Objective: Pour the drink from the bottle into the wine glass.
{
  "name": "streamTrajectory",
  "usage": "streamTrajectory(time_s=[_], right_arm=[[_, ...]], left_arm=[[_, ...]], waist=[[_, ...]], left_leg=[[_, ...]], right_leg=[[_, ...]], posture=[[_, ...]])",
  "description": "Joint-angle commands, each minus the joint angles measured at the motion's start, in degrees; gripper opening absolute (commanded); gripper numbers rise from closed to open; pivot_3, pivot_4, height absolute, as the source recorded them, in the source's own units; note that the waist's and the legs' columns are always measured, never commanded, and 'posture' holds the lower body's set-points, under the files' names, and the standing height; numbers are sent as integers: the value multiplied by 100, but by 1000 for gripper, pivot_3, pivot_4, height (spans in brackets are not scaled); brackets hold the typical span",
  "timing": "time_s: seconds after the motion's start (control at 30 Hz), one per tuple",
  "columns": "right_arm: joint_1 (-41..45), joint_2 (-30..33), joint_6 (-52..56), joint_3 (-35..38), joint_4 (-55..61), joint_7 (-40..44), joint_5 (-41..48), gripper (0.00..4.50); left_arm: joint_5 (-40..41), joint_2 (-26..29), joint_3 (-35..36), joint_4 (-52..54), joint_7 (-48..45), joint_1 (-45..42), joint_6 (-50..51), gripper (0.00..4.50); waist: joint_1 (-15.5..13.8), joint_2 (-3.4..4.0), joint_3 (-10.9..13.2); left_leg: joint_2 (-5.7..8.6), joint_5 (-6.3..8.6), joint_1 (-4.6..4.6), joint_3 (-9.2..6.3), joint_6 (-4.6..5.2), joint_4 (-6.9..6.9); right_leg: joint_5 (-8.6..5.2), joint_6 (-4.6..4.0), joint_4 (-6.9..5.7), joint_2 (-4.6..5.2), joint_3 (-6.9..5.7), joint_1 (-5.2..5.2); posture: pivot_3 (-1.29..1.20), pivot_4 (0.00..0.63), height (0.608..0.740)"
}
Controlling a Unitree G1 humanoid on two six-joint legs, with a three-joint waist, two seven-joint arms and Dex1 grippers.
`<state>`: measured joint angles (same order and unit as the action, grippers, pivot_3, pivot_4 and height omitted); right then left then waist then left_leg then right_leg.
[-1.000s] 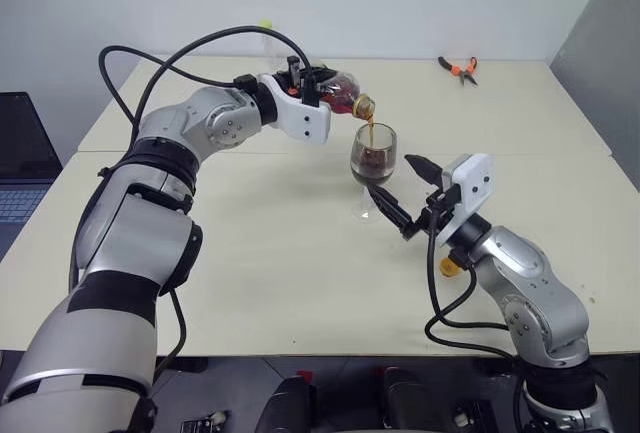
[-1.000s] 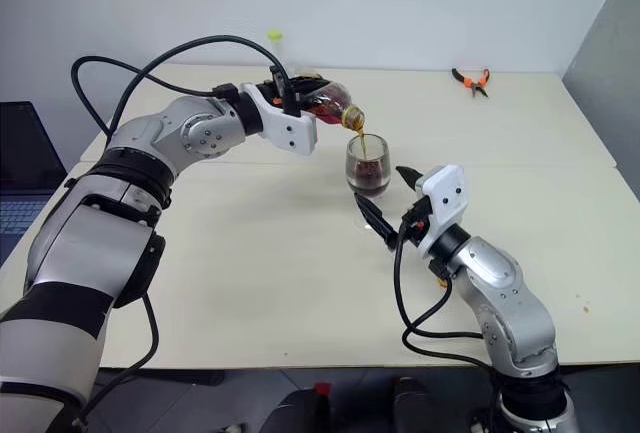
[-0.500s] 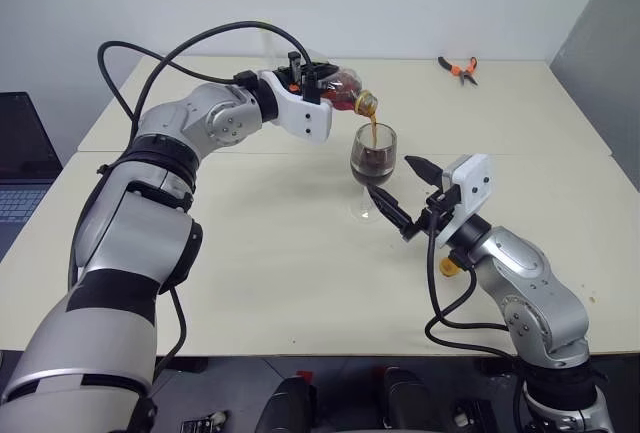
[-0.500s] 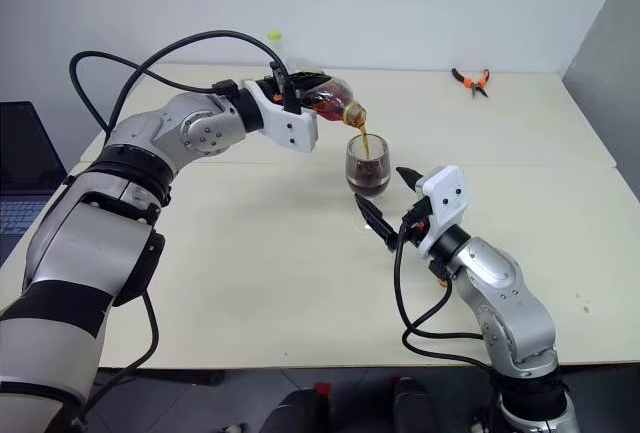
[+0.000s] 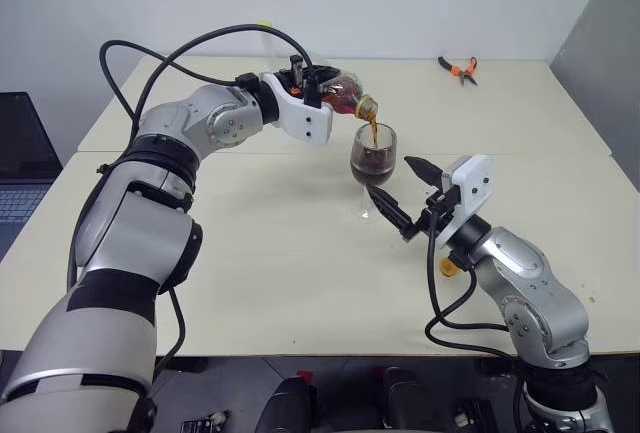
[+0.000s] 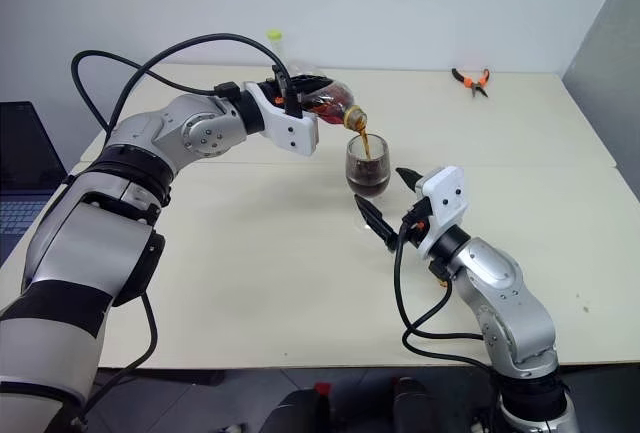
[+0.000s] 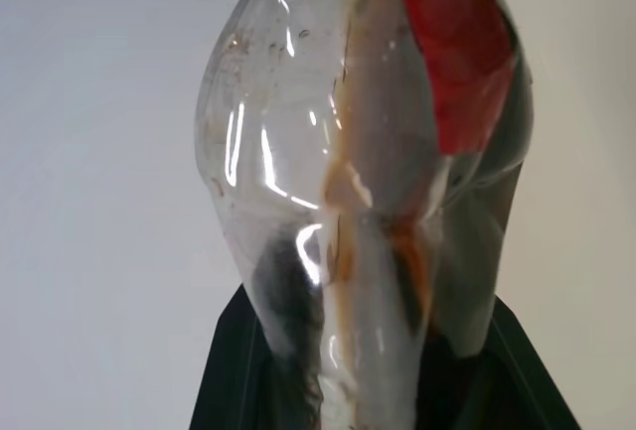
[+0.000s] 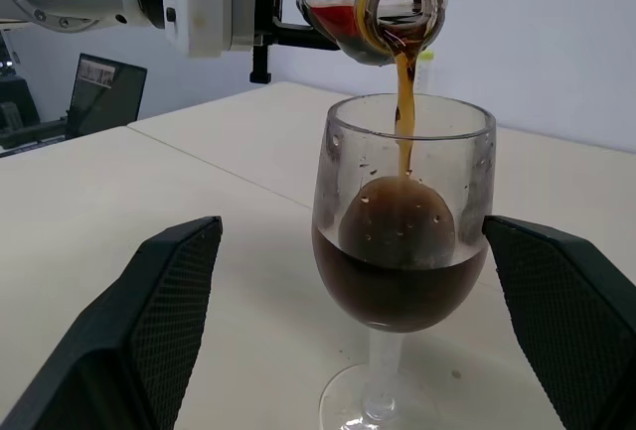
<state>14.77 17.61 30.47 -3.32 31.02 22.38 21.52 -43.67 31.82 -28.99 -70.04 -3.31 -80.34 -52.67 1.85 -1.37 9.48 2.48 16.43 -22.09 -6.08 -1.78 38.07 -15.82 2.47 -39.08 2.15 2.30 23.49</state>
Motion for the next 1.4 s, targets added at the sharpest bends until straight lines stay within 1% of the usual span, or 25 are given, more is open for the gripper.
streamTrajectory(time_s=[0.03,1.4], right_arm=[[26,15,-48,65,103,10,36,4500],[0,2,-54,54,117,5,39,4500]], left_arm=[[53,103,54,46,106,-263,7,846],[22,94,19,33,114,-229,-2,792]], waist=[[0,0,0],[0,0,0]], left_leg=[[0,0,0,0,0,0],[0,-1,0,0,-1,1]], right_leg=[[0,0,0,0,0,0],[0,0,0,0,0,0]], posture=[[0,150,740],[0,150,740]])
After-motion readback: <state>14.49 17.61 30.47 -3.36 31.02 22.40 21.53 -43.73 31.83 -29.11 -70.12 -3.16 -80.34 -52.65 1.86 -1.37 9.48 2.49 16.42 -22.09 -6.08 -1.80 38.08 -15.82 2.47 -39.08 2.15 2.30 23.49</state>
